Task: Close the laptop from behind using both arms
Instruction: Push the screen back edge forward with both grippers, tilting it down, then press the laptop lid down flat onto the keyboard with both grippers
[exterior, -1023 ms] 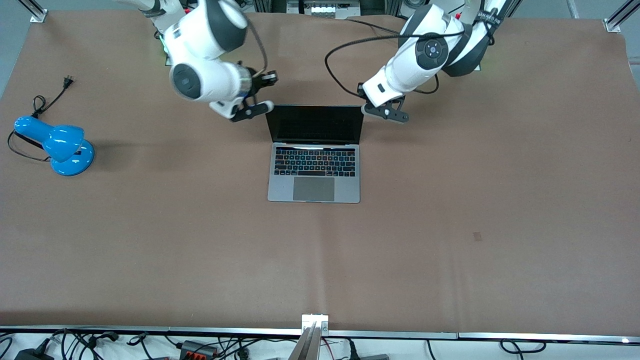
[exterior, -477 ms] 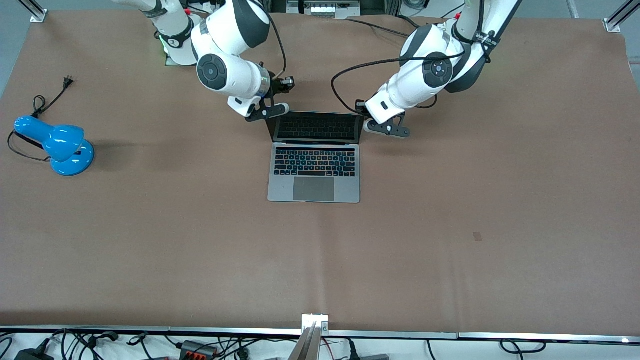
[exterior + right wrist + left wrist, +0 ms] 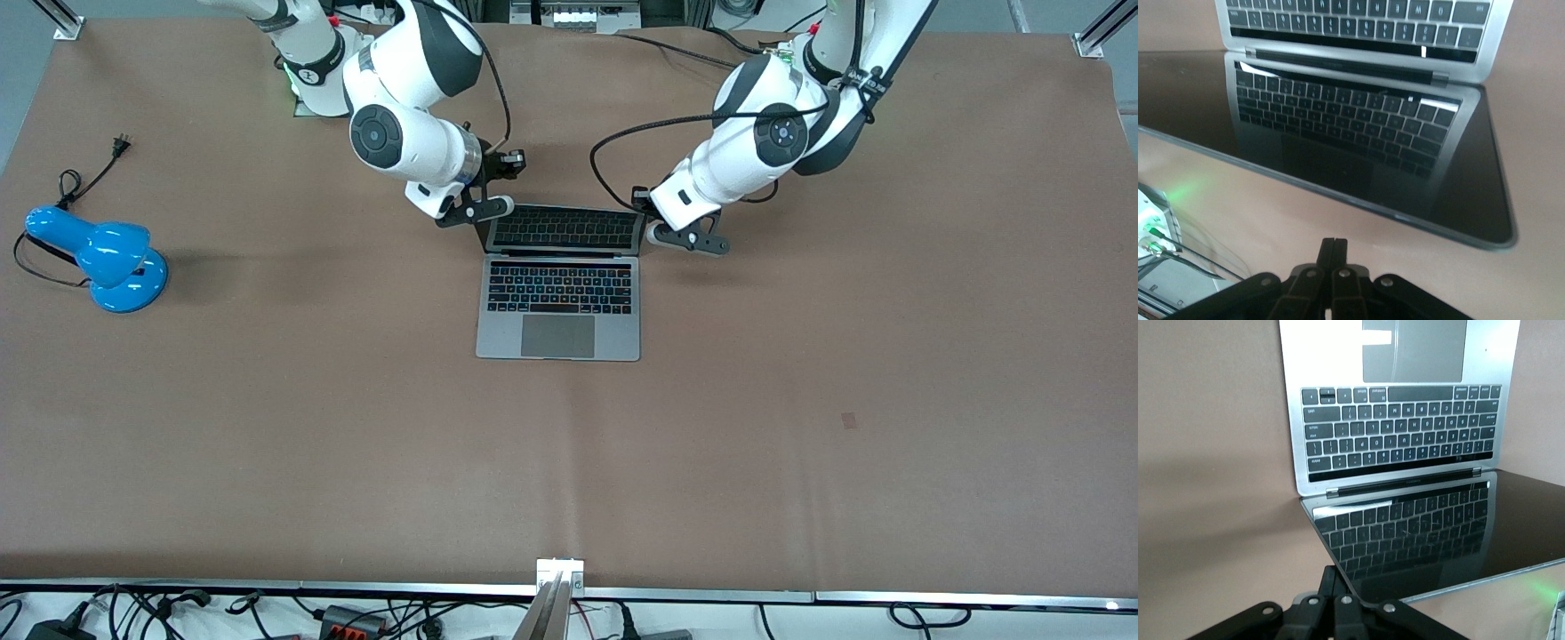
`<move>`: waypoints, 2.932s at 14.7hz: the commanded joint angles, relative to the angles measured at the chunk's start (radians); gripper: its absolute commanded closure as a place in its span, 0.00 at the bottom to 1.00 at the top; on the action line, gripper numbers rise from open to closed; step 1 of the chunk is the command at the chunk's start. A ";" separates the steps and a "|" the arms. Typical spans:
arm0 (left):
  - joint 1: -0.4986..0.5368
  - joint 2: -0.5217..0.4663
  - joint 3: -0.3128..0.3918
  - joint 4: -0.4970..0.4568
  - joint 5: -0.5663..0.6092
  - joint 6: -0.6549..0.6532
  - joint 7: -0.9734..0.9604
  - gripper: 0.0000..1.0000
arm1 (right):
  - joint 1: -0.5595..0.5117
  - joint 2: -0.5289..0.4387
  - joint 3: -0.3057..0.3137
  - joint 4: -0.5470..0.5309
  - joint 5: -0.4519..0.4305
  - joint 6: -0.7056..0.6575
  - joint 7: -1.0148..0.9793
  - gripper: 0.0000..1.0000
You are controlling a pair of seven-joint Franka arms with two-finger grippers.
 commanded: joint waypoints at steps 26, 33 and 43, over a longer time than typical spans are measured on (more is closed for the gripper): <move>-0.029 0.508 0.052 0.361 0.382 0.081 -0.147 1.00 | -0.097 0.486 -0.085 0.453 -0.149 0.122 0.015 1.00; -0.034 0.588 0.074 0.375 0.457 0.156 -0.150 1.00 | -0.083 0.564 -0.084 0.456 -0.150 0.211 0.016 1.00; -0.036 0.625 0.075 0.374 0.543 0.161 -0.179 1.00 | -0.078 0.570 -0.087 0.458 -0.154 0.219 0.013 1.00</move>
